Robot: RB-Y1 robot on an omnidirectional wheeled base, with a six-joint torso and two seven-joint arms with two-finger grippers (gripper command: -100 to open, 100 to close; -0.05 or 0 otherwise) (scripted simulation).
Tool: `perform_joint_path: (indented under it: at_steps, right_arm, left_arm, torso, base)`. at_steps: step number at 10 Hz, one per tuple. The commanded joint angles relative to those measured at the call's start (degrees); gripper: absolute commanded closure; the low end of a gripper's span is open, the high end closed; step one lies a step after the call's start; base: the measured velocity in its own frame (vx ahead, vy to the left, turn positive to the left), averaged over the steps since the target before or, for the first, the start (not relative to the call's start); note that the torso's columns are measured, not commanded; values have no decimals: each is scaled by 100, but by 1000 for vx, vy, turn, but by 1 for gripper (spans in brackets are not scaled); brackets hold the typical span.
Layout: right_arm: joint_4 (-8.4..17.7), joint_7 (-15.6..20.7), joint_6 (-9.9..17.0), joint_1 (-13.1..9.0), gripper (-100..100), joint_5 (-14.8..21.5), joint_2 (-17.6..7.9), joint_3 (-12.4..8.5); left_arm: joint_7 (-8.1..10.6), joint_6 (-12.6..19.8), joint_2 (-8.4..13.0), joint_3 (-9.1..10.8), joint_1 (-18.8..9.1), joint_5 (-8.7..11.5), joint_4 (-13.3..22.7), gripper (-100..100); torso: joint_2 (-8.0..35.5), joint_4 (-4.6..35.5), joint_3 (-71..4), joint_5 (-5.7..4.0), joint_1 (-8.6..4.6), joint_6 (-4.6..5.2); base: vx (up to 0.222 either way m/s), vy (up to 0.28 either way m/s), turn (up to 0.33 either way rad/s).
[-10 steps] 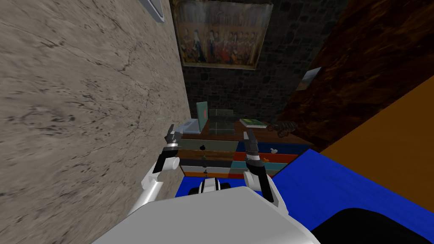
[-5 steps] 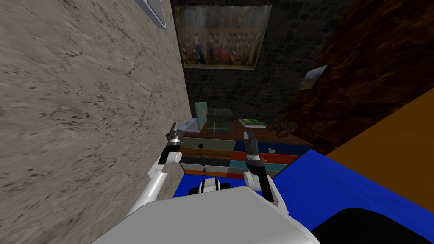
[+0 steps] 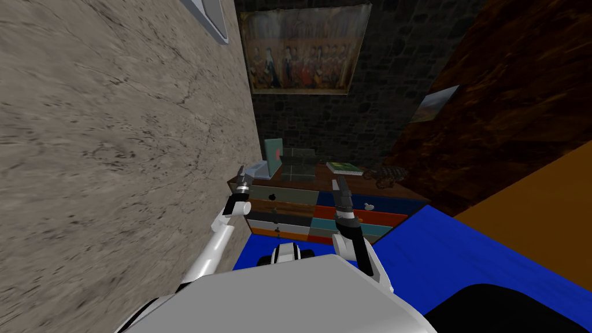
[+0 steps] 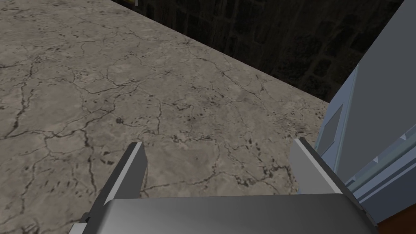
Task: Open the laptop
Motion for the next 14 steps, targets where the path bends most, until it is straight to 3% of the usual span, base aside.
perform_joint_path:
  at_steps: [1,4,5,6,7,8,9,10,11,14]
  right_arm:
    - [0,0,0,0,0,0,0,0]
    - [0,0,0,0,0,0,0,0]
    - [0,0,0,0,0,0,0,0]
    - [0,0,0,0,0,0,0,0]
    - [0,0,0,0,0,0,0,0]
    - [0,0,0,0,0,0,0,0]
    - [0,0,0,0,0,0,0,0]
    - [0,0,0,0,0,0,0,0]
    - [0,0,0,0,0,0,0,0]
    - [0,0,0,0,0,0,0,0]
  left_arm:
    - [40,173,-13,90,-409,105,418,-100]
    - [66,262,-32,143,-721,171,849,-100]
    - [91,350,-56,195,-982,235,1098,-100]
    - [91,350,-56,195,-982,235,1163,-100]
    - [115,437,-84,245,-1237,297,1373,-100]
    - [115,437,-84,245,-1237,297,1473,-100]
    - [139,522,-115,294,-1485,357,1685,-100]
    - [139,522,-115,294,-1485,357,1778,-100]
    - [161,605,-147,342,-1726,416,2014,-100]
    - [182,686,-178,388,-1959,472,2363,-100]
  torso:
    - [-2,0,0,0,2,0]
    - [-7,-2,-5,-1,-4,0]
    - [-6,-2,-3,0,1,0]
    - [-4,-1,-2,0,1,0]
    - [-6,-2,-3,1,5,1]
    - [-4,-1,-3,1,3,0]
    - [-6,-2,-3,1,3,0]
    - [-2,0,-1,-1,-2,0]
    - [-6,-1,-2,0,-1,1]
    - [-5,-1,-4,0,1,0]
  base:
    - [-47,-73,99]
    - [-40,-72,55]
    - [-45,-73,89]
    - [-38,-60,44]
    - [-45,-59,75]
    - [-40,-56,45]
    - [-56,-68,97]
    - [-43,-63,33]
    - [-46,-66,58]
    - [-36,-55,53]
